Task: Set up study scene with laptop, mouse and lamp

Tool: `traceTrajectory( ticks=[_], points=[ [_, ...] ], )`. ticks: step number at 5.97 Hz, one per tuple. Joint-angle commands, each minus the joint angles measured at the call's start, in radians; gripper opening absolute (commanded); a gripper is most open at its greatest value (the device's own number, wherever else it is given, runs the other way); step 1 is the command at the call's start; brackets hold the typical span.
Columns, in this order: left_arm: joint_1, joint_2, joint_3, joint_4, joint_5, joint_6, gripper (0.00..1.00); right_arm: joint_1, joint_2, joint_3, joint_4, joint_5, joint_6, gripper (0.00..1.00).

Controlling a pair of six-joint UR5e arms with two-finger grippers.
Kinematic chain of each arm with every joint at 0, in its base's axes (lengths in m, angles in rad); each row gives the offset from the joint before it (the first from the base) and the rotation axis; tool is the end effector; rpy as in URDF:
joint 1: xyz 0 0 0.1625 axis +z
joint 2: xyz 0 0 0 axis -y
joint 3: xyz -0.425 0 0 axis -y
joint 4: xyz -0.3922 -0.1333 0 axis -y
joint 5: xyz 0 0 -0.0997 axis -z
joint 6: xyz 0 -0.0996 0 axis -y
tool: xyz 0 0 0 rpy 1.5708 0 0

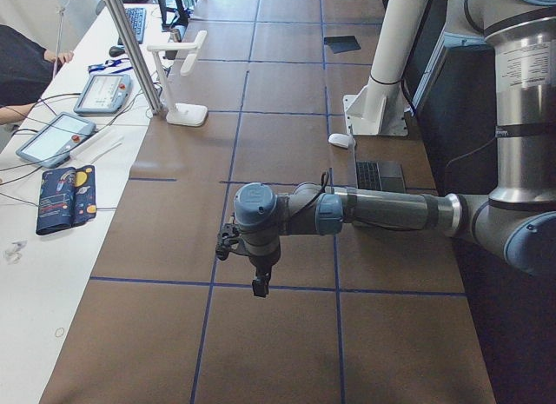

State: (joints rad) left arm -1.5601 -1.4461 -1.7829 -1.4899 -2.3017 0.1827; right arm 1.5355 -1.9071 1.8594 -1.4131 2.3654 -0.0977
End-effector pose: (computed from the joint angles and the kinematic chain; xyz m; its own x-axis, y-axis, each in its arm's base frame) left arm -0.0621 -0.4387 0.6235 0.7301 0.1938 -0.6552 -0.1458 0.9810 0.1277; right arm 0.0495 -0.3602 0.6408 0.6906 -0.1994 0.6952 0.1029 0.9786 0.1784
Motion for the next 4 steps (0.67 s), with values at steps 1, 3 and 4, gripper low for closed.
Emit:
traceTrajectory(
  ticks=[1,3,4],
  points=[
    [0.009,-0.045,-0.006,-0.065,-0.007,0.000,1.00,0.000,0.000,0.003,0.000,0.000,0.007,1.00],
    [0.038,-0.051,0.000,-0.120,-0.051,0.006,1.00,0.000,0.000,0.003,0.000,0.000,0.007,1.00],
    [0.120,-0.051,-0.027,-0.189,-0.102,-0.002,1.00,0.000,0.000,0.003,0.000,0.000,0.007,1.00]
  ],
)
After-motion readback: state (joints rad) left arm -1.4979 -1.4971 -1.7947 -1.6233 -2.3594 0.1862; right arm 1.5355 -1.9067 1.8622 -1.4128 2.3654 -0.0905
